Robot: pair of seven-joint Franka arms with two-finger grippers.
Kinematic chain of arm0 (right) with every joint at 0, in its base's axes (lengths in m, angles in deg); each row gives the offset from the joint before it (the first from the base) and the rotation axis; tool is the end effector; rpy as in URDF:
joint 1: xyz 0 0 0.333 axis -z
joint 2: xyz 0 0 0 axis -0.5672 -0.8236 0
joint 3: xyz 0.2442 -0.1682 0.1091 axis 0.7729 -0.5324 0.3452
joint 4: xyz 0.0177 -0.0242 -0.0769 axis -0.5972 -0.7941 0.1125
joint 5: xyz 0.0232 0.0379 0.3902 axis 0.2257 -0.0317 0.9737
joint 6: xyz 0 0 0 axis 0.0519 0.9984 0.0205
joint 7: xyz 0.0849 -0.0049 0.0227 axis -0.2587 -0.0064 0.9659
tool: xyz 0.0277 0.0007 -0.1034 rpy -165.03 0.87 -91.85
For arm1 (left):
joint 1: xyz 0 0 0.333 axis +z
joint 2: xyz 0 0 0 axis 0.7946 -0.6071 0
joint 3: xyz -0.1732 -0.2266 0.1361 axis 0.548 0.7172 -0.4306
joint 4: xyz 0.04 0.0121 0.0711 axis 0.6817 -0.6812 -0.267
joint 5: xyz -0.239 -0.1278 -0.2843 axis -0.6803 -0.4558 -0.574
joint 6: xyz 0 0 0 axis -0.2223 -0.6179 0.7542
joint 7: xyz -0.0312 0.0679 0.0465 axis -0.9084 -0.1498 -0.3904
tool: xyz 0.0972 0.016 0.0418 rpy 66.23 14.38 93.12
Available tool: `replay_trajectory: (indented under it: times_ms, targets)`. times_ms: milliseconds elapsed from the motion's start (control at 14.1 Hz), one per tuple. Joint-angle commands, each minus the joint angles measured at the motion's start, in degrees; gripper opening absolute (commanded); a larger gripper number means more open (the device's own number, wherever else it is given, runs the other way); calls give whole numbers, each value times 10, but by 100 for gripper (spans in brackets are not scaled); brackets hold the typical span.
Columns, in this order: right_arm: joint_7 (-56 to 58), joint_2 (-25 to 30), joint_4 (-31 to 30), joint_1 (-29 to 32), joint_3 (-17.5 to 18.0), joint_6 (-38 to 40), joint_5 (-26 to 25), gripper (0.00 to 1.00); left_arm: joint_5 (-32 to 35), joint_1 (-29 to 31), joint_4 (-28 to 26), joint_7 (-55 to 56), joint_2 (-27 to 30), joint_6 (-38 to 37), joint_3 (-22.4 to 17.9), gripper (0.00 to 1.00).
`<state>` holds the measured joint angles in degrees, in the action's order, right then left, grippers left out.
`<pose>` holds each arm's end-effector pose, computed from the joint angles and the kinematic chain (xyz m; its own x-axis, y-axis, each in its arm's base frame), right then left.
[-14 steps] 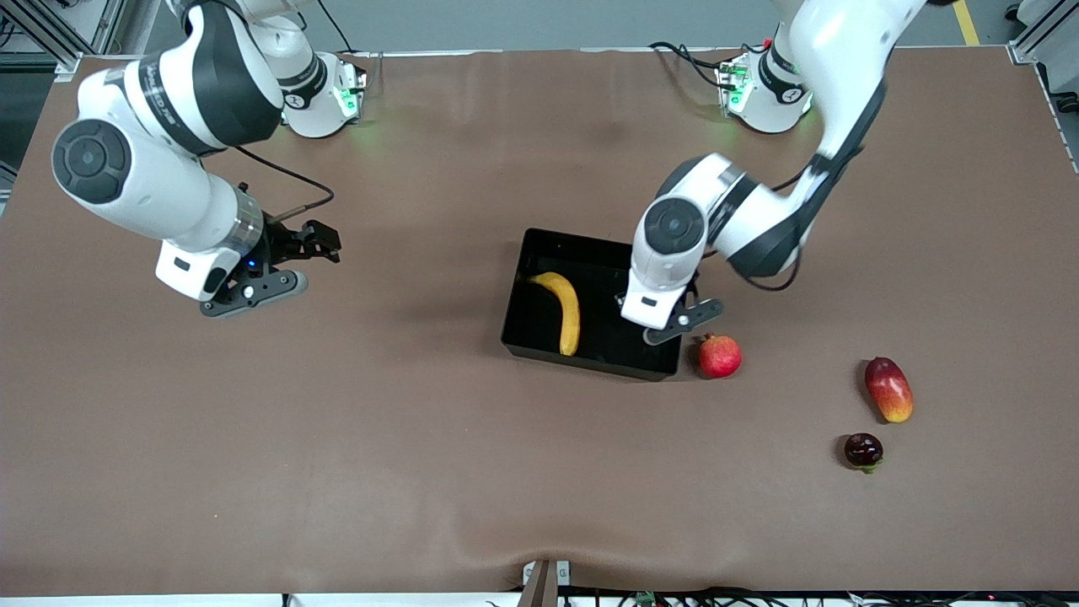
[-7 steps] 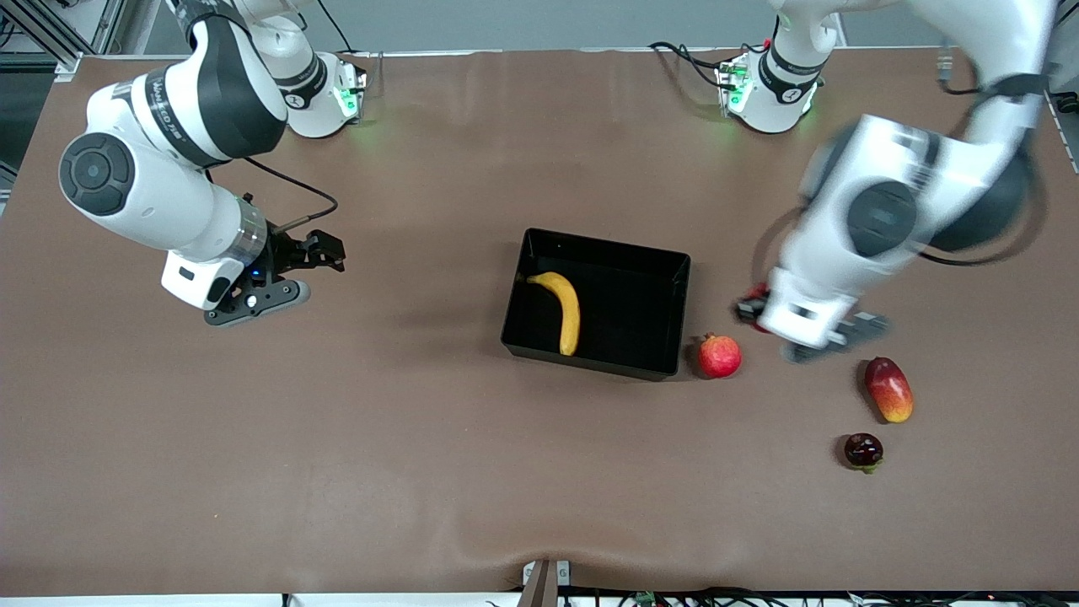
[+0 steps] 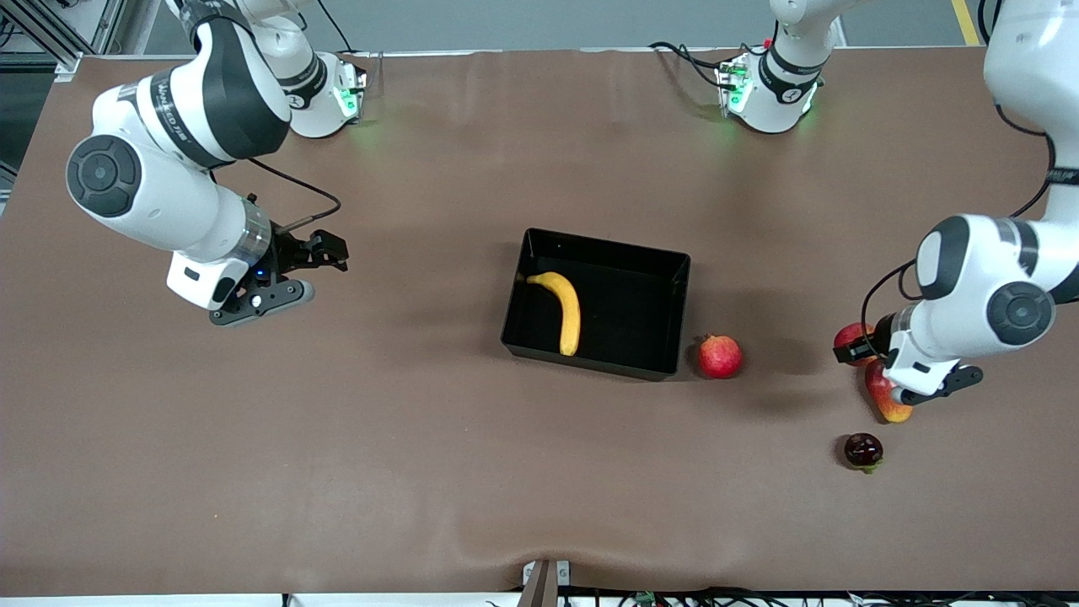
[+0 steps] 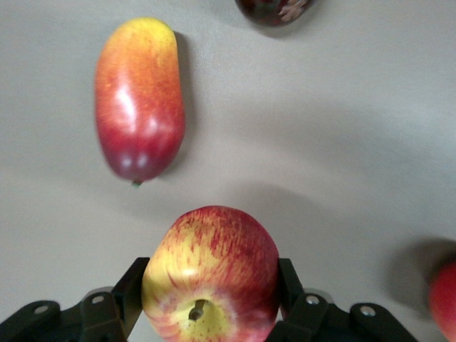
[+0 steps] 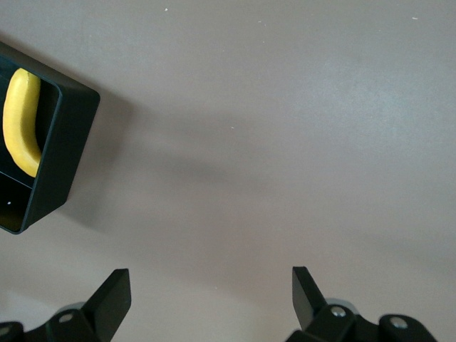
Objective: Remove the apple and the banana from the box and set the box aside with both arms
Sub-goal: 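Lift the apple out and set it beside the mango with the left gripper, then move the left gripper back into the box and grasp the yellow banana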
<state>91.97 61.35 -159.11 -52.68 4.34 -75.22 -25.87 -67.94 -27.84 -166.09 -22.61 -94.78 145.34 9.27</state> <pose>0.5684 0.1732 0.4688 0.9532 0.2849 -0.1007 0.2693 -0.9521 -0.1450 0.6348 0.0164 0.2675 0.9428 0.3101 -0.1220 0.3015 -0.9497 -0.0841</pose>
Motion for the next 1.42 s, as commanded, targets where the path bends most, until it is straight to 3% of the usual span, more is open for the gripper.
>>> replay_trajectory:
  times_ms: [0,142,213,285,356,427,569,854,1067,1351]
  targets:
    - [1,1,-1,-2,1,-3,11,100,35,4,-6,3,-32,33,8,0]
    - [1,1,-1,-2,1,-3,11,100,63,6,-6,4,-64,61,3,0]
    - [1,1,-1,-2,1,-3,11,100,65,11,-4,4,-72,69,2,5]
    - [1,1,-1,-2,1,-3,11,100,66,15,-2,4,-73,69,3,36]
    - [1,1,-1,-2,1,-3,11,100,66,15,-2,4,-68,68,3,95]
    - [1,1,-1,-2,1,-3,11,100,66,14,-2,3,-61,65,5,100]
    - [1,1,-1,-2,1,-3,11,100,65,13,-2,4,-23,51,17,100]
    - [1,1,-1,-1,1,-3,11,100,56,13,3,32,42,-34,119,100]
    - [1,1,-1,0,1,-3,11,100,57,-5,3,92,29,-52,208,100]
    - [1,1,-1,1,1,-3,11,100,66,-142,56,104,-30,-44,213,100]
